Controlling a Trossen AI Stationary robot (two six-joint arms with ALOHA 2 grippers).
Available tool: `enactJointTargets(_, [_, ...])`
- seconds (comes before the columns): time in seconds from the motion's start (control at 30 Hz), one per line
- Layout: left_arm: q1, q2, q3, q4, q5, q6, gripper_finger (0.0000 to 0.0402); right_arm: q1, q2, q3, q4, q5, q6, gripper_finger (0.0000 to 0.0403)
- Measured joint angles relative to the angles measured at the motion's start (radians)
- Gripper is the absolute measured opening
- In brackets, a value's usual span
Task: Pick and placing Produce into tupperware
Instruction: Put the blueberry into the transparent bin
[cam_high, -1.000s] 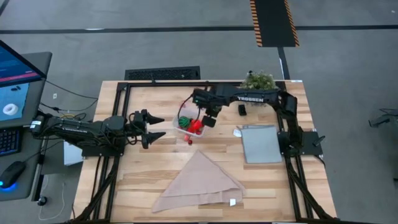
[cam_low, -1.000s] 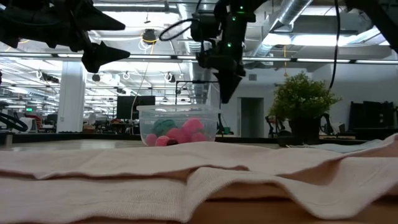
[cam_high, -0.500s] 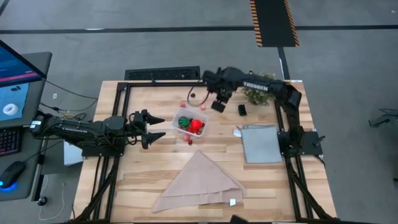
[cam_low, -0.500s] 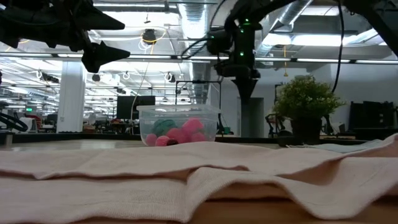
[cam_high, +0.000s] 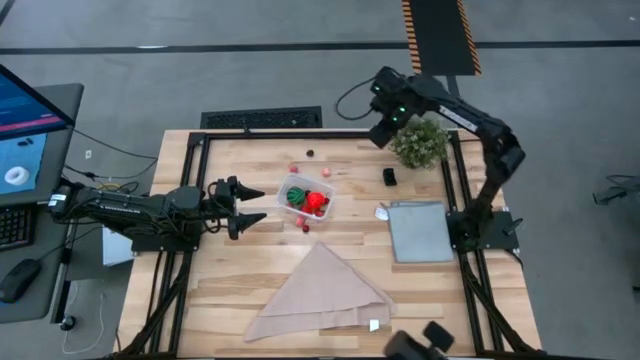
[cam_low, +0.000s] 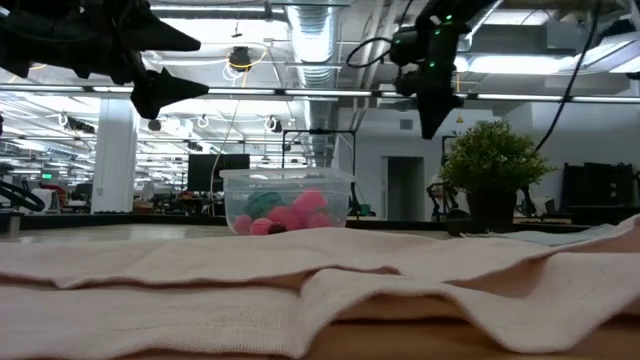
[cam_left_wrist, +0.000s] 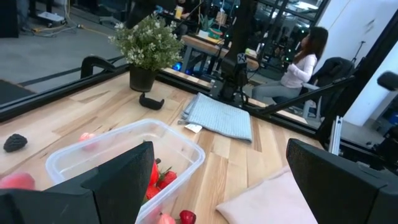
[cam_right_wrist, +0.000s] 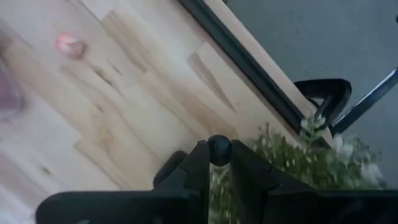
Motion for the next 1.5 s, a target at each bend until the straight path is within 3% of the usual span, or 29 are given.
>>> enactJointTargets(0.33, [0.0, 0.0, 0.0, -0.001, -0.022, -0.003, 0.0357, -0.066, -0.286, -0.383, 0.23, -0.028, 0.07, 0.0071])
enactJointTargets(0.53, [0.0, 0.0, 0.0, 0.015, -0.033, -0.003, 0.0357, -0.021, -0.421, -0.658, 0.462, -0.053, 0.16, 0.0071])
enactJointTargets(0.67, [0.0, 0.0, 0.0, 0.037, -0.033, -0.001, 0.0357, 0.049, -0.472, -0.773, 0.598, -0.096, 0.203, 0.0071])
enactJointTargets(0.87, [0.0, 0.0, 0.0, 0.053, -0.057, 0.005, 0.0357, 0.151, -0.497, -0.792, 0.654, 0.025, 0.202, 0.007])
enactJointTargets(1.2, [0.0, 0.0, 0.0, 0.054, -0.083, 0.005, 0.0357, 0.249, -0.597, -0.79, 0.744, 0.031, 0.205, 0.007])
enactJointTargets(1.5, [0.0, 0.0, 0.0, 0.055, -0.084, 0.023, 0.0357, 0.495, -0.593, -0.788, 0.951, 0.016, 0.223, 0.007])
